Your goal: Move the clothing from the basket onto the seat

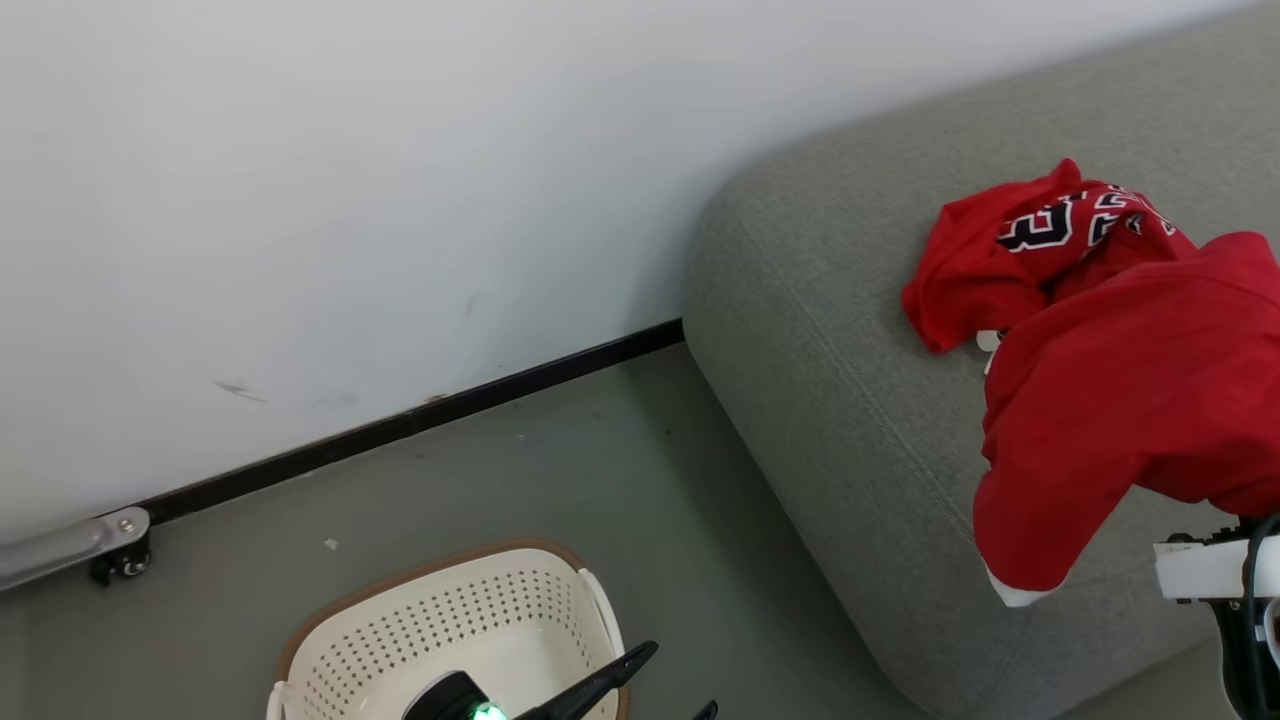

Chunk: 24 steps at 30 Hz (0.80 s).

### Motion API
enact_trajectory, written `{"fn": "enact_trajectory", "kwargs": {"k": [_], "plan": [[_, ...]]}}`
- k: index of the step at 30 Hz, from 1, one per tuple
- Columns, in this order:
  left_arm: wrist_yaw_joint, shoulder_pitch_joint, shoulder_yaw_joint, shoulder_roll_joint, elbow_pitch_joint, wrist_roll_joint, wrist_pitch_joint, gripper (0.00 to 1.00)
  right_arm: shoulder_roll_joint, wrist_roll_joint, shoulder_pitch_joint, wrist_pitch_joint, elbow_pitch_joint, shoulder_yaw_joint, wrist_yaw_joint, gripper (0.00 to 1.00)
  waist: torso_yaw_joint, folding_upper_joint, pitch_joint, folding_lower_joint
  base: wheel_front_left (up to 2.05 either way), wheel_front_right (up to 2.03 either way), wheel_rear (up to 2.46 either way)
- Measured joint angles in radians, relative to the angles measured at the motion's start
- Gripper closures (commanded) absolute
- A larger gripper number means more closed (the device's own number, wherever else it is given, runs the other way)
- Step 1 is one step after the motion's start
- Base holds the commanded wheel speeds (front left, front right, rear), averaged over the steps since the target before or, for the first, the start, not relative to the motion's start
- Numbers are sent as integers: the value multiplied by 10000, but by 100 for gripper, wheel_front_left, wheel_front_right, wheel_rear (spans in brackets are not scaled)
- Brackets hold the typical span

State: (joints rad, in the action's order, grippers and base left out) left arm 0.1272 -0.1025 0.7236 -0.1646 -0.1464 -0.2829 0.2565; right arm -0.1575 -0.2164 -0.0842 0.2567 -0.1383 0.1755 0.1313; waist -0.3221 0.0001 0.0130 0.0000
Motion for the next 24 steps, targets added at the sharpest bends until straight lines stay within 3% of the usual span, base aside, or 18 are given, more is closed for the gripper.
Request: {"fn": "enact_trajectory", "kwargs": {"k": [24], "plan": [[0,-783,276,-316,-29,-75,0,0,765,-25,198,0,-270,683,0,100,-1677,0,1114,0,0,0,0]]}}
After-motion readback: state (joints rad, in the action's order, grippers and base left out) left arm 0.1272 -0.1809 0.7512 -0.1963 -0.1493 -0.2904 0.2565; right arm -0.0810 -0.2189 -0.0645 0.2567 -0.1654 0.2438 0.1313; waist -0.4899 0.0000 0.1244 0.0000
